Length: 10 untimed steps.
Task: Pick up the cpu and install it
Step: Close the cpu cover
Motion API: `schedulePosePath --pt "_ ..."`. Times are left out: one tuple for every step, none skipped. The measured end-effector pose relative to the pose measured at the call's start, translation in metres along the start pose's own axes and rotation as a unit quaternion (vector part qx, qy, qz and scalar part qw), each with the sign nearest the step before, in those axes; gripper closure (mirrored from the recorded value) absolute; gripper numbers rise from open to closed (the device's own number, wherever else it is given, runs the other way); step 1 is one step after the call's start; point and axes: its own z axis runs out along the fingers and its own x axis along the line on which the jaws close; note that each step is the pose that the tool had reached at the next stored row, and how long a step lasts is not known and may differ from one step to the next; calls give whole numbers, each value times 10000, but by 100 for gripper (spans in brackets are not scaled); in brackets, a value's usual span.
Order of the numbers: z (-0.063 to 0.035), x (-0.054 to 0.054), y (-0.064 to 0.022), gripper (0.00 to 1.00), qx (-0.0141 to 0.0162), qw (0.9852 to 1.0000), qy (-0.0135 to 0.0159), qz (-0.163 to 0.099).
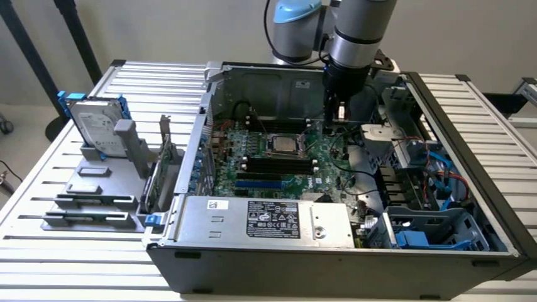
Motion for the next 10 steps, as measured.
schedulePosePath --pt "-2 -4 0 89 41 10000 -1 3" --pt "-5 -9 0 89 74 10000 -2 5" --pt "-9 -15 0 89 104 9999 -3 7" --pt "-13 -22 0 89 130 9999 -4 9" --pt "-17 -30 -1 89 155 9999 -4 10" --pt "-20 -39 -3 89 179 9998 -5 11" --pt "-22 -46 -7 89 203 9998 -5 13" --pt "-23 -55 -13 89 228 9997 -6 14" --pt "-24 -63 -20 89 250 9997 -7 16" --pt "-24 -70 -28 89 273 9996 -7 17"
